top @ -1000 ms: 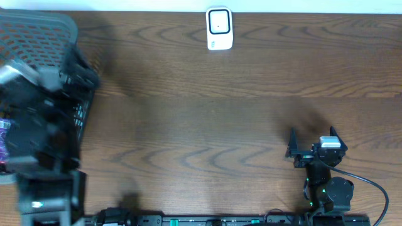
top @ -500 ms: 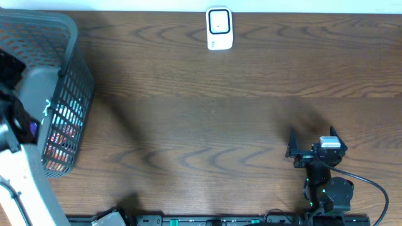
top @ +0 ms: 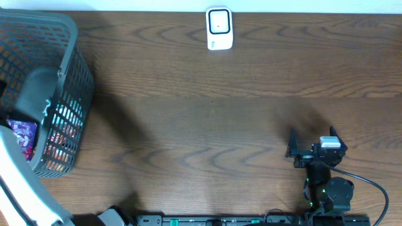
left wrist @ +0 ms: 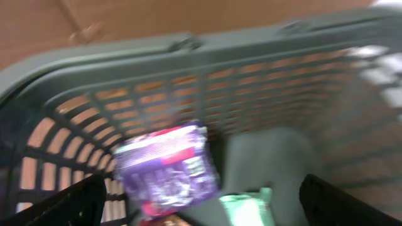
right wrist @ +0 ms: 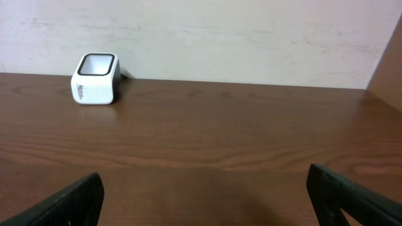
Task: Scan the item barcode
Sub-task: 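Reach the left gripper into the basket and grasp the purple snack pack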
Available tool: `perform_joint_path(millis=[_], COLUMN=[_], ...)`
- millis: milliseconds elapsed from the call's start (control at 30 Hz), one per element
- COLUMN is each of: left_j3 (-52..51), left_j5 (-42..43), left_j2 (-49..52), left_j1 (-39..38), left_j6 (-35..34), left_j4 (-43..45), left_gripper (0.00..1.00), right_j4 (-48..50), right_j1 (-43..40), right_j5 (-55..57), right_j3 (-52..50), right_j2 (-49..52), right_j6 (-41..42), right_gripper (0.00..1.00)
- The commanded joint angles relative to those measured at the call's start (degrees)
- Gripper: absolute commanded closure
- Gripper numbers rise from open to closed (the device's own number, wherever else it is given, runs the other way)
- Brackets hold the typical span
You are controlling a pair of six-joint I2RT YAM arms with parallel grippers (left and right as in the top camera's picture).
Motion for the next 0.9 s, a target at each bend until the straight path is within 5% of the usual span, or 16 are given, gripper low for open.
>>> perform_joint_path(millis=[0, 467, 867], left_j3=[0.5, -1.9, -3.2], left_j5=[-0.8, -0.9, -3.6], left_j2=[3.1, 13.6, 18.6], left_j1=[2.6, 3.1, 3.3], left_j6=[3.9, 26.7, 30.8], left_j4=[-0.8, 0.5, 2.9], left_gripper=[0.02, 0.01, 0.04], right_j4=[-0.1, -0.1, -0.1], right_j1=[0.4, 0.4, 0.4], right_j5=[-0.1, -0.1, -0.1], right_j3=[-0.2, -0.2, -0.2], right_j2=[-0.3, -0.3, -0.3], right_j6=[-0.3, -0.3, -0.3], right_gripper=[0.01, 0.01, 0.01])
